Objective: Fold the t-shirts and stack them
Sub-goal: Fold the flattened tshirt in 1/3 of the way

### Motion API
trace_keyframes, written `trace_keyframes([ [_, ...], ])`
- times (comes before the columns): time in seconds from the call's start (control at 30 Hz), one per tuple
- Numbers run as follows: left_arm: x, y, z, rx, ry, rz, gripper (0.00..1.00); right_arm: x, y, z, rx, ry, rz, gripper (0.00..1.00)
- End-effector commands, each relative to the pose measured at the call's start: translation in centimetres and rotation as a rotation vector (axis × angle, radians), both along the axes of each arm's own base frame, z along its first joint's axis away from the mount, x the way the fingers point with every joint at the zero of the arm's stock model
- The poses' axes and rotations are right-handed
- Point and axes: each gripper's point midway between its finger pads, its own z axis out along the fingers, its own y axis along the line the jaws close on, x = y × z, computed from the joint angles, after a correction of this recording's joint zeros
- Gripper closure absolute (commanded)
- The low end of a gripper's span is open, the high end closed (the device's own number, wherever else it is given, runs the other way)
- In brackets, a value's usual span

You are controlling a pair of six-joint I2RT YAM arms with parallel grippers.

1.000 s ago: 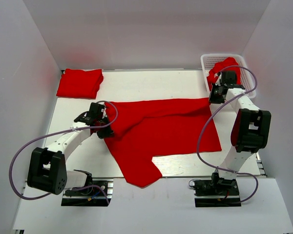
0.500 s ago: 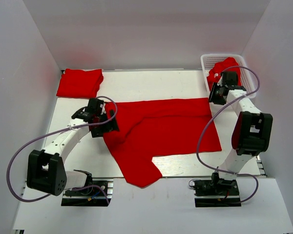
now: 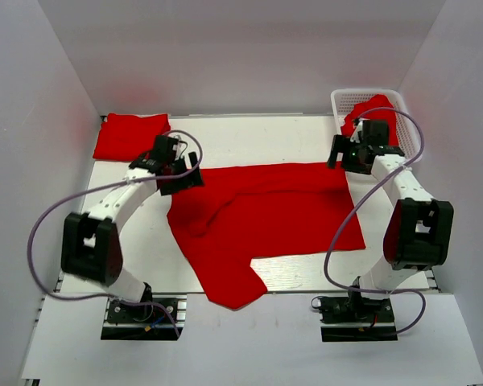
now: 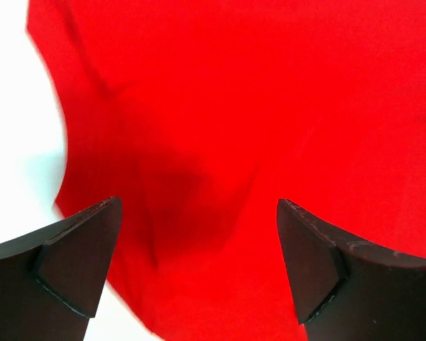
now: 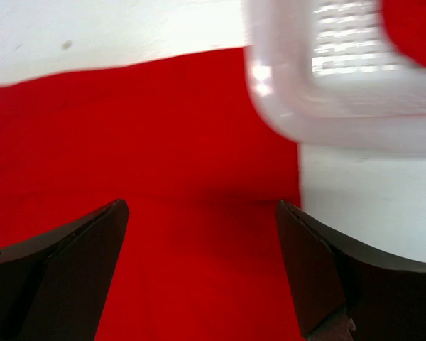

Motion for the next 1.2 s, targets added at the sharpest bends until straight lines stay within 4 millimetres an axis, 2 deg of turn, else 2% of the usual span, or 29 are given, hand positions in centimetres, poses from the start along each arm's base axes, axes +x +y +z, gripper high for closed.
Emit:
trace_keyframes([
  [0.0, 3.5, -1.6, -0.1, -0.017, -0.049, -0.057, 0.00, -1.0, 4.8, 1.0, 0.086, -0.037, 0.164, 0.10],
  [0.1, 5.1, -1.1, -2.0, -0.011, -0.051, -0.044, 0.00, -0.8, 7.1, 0.4, 0.106, -0.039, 0.231, 0.10],
  [0.13, 5.5, -1.5, -2.4, -0.024, -0.058, -0.052, 0.00, -0.8, 7.5, -1.2, 0.106, 0.006, 0.238, 0.10],
  [0.2, 6.9, -1.4, -2.7, -0.009, -0.093, -0.046, 0.00, 0.6, 7.8, -0.9, 0.094, -0.007, 0.238, 0.10],
  [0.23, 7.2, -1.2, -4.1, 0.016, -0.073, -0.047, 0.00, 1.1, 8.2, -2.3, 0.094, 0.023, 0.240, 0.10],
  [0.33, 8.4, -1.2, -5.5, 0.036, -0.068, -0.052, 0.00, 2.6, 8.7, -2.9, 0.118, 0.013, 0.224, 0.10],
  [0.37, 9.0, -0.6, -6.9, 0.059, -0.032, -0.034, 0.00, 2.9, 8.6, -3.5, 0.121, 0.027, 0.205, 0.10],
  [0.43, 9.5, 0.0, -8.0, 0.098, 0.001, -0.013, 0.00, 3.6, 8.6, -4.5, 0.126, 0.033, 0.191, 0.10],
  [0.47, 9.1, 0.8, -9.7, 0.119, 0.050, 0.001, 0.00, 3.9, 8.3, -5.2, 0.118, 0.042, 0.178, 0.10],
  [0.57, 9.2, 1.6, -11.1, 0.125, 0.080, 0.020, 0.00, 3.9, 8.1, -7.8, 0.105, 0.111, 0.172, 0.10],
  [0.6, 9.4, 1.6, -11.8, 0.128, 0.092, 0.019, 0.00, 4.0, 8.2, -8.0, 0.108, 0.116, 0.170, 0.10],
  [0.67, 10.3, 2.9, -12.1, 0.148, 0.088, 0.045, 0.00, 4.1, 8.0, -9.0, 0.101, 0.140, 0.155, 0.10],
  [0.73, 11.3, 3.4, -12.5, 0.155, 0.085, 0.046, 0.00, 4.6, 8.2, -8.9, 0.100, 0.135, 0.154, 0.10],
  [0.77, 12.0, 3.7, -12.4, 0.153, 0.075, 0.036, 0.00, 4.5, 8.0, -9.7, 0.098, 0.151, 0.147, 0.10],
  [0.8, 13.4, 3.6, -11.5, 0.161, 0.038, 0.017, 0.00, 4.7, 8.0, -9.6, 0.095, 0.148, 0.148, 0.10],
  [0.83, 13.9, 3.5, -11.8, 0.167, 0.036, 0.008, 0.00, 5.1, 8.0, -9.4, 0.096, 0.145, 0.147, 0.10],
  [0.87, 15.3, 3.5, -10.3, 0.154, -0.006, -0.004, 0.00, 5.3, 8.1, -9.6, 0.094, 0.147, 0.151, 0.10],
  [0.9, 15.9, 3.3, -10.2, 0.155, -0.019, -0.023, 0.00, 5.2, 8.3, -9.7, 0.095, 0.155, 0.158, 0.10],
  [0.97, 17.0, 3.2, -8.8, 0.169, -0.059, -0.067, 0.00, 5.6, 8.5, -9.0, 0.104, 0.149, 0.169, 0.10],
  [1.0, 17.5, 3.0, -7.3, 0.168, -0.090, -0.085, 0.00, 5.8, 8.9, -8.3, 0.105, 0.134, 0.184, 0.10],
  [1.07, 18.0, 2.7, -5.5, 0.198, -0.138, -0.118, 0.00, 5.8, 9.0, -7.5, 0.103, 0.118, 0.193, 0.10],
  [1.1, 17.8, 2.5, -4.8, 0.208, -0.146, -0.118, 0.00, 5.9, 9.1, -6.4, 0.101, 0.091, 0.197, 0.10],
  [1.13, 17.9, 2.6, -2.6, 0.217, -0.190, -0.116, 0.00, 5.8, 9.3, -6.2, 0.092, 0.084, 0.207, 0.10],
  [1.17, 17.4, 2.7, -2.1, 0.217, -0.193, -0.115, 0.00, 5.7, 9.1, -5.6, 0.089, 0.073, 0.205, 0.10],
])
